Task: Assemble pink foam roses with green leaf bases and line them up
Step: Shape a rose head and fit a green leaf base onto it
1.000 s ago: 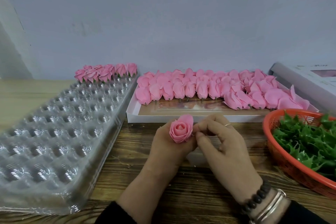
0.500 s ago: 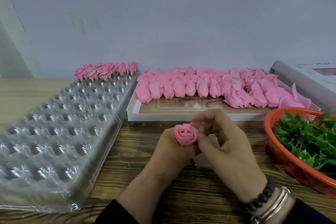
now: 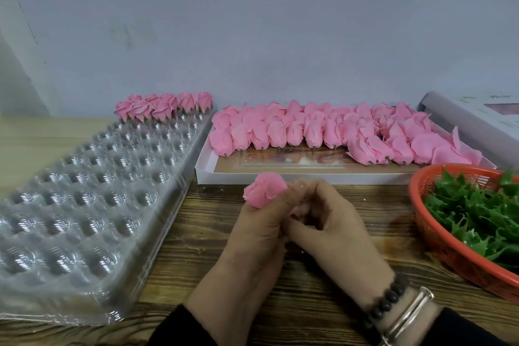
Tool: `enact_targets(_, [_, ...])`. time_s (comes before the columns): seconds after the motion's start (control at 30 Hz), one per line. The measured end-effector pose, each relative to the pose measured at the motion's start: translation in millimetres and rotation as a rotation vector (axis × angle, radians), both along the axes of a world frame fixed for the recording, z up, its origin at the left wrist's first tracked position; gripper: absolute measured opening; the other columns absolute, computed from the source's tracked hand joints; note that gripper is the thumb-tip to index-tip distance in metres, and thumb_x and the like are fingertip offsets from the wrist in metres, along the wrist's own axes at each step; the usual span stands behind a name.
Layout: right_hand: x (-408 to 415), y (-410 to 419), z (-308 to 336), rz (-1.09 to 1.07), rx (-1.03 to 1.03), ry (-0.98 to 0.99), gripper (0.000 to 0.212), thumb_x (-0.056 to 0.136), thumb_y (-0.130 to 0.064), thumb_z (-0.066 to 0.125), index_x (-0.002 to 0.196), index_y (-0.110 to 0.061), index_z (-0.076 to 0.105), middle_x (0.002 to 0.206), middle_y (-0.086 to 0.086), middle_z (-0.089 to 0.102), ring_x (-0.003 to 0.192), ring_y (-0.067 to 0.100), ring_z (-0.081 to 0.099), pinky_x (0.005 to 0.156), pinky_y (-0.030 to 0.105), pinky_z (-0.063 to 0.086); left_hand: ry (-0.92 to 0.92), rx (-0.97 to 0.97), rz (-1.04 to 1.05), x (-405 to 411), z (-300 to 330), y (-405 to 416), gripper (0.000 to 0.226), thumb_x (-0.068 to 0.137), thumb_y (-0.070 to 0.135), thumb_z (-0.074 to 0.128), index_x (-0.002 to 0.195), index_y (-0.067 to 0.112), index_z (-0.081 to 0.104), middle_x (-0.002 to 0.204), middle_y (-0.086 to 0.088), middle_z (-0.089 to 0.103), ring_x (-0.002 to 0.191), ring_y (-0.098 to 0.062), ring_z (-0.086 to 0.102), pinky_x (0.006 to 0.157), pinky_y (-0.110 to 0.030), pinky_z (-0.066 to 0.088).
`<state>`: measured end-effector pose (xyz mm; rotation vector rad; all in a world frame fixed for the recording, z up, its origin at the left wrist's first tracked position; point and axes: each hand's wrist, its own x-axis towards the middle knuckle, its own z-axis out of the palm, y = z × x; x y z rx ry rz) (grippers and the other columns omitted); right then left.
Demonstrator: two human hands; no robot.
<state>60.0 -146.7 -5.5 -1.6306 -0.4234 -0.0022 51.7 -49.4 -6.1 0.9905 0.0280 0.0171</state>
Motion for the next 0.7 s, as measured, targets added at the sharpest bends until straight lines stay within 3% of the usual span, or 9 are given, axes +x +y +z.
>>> enact_targets(0.1, [1.8, -5.2, 1.4, 0.077, 0.059, 0.136, 0.014, 0.072, -0.004, 0.072, 0.073, -0.015, 0.063, 0.058, 0.004, 0.054, 0.056, 0.011, 0.049, 0.054, 0.018, 0.041, 0.055, -0.013, -0.07, -0.1, 2.7, 3.0, 0.058, 0.049, 0.035, 0.086, 0.088, 0.0, 0.063, 0.087, -0.019, 0.06, 0.079, -0.026, 0.062, 0.072, -0.033, 0.052])
enact_targets(0.2, [1.0, -7.4, 4.1, 0.254, 0.229, 0.336, 0.013, 0.062, -0.018, 0.077, 0.069, -0.012, 0.068, 0.066, 0.006, 0.059, 0.06, 0.01, 0.051, 0.062, 0.022, 0.042, 0.045, -0.015, -0.125, 0.5, 3.9, 7.2, 0.055, 0.03, 0.048, 0.091, 0.066, 0.011, 0.071, 0.085, -0.01, 0.063, 0.068, -0.016, 0.061, 0.054, -0.023, 0.045])
enact_targets(0.3, [1.7, -9.9, 3.7, 0.246, 0.177, 0.254, 0.03, 0.061, -0.024, 0.074, 0.087, -0.009, 0.065, 0.076, 0.0, 0.066, 0.071, 0.009, 0.06, 0.069, 0.019, 0.048, 0.05, -0.09, -0.114, 1.8, 2.9, 6.7, 0.054, 0.042, 0.038, 0.09, 0.079, 0.002, 0.072, 0.086, -0.02, 0.062, 0.074, -0.025, 0.064, 0.06, -0.027, 0.055])
enact_targets(0.4, [1.6, -9.7, 3.2, 0.197, 0.055, 0.148, 0.014, 0.072, -0.015, 0.076, 0.079, -0.015, 0.064, 0.062, -0.009, 0.057, 0.06, 0.003, 0.052, 0.06, 0.013, 0.042, 0.069, -0.064, -0.114, 0.7, 3.2, 5.4, 0.052, 0.052, 0.03, 0.083, 0.088, -0.004, 0.066, 0.091, -0.023, 0.059, 0.083, -0.03, 0.063, 0.073, -0.033, 0.056])
enact_targets(0.53, [3.5, -12.5, 5.5, 0.355, 0.236, 0.358, 0.012, 0.065, -0.023, 0.076, 0.066, -0.012, 0.071, 0.063, 0.002, 0.059, 0.06, 0.008, 0.05, 0.061, 0.018, 0.042, 0.033, 0.059, -0.161, -1.8, 5.5, 7.2, 0.044, 0.038, 0.042, 0.09, 0.066, 0.013, 0.073, 0.094, -0.016, 0.051, 0.086, -0.026, 0.048, 0.073, -0.034, 0.038])
enact_targets(0.6, [3.8, -15.9, 7.6, 0.366, 0.158, 0.337, 0.014, 0.065, -0.027, 0.07, 0.067, -0.013, 0.072, 0.063, 0.001, 0.059, 0.062, 0.008, 0.051, 0.062, 0.017, 0.042, 0.033, 0.089, -0.157, -2.7, 7.0, 9.1, 0.041, 0.049, 0.036, 0.087, 0.074, 0.007, 0.072, 0.088, -0.017, 0.052, 0.077, -0.025, 0.051, 0.069, -0.033, 0.041])
enact_targets(0.7, [6.7, -18.0, 7.8, 0.137, -0.002, 0.116, 0.002, 0.078, -0.009, 0.068, 0.078, -0.011, 0.068, 0.07, 0.001, 0.064, 0.067, 0.008, 0.056, 0.063, 0.014, 0.045, -0.036, 0.221, -0.007, -2.4, 6.2, 14.6, 0.031, 0.072, 0.018, 0.074, 0.082, -0.009, 0.066, 0.081, -0.028, 0.064, 0.072, -0.03, 0.063, 0.068, -0.033, 0.053])
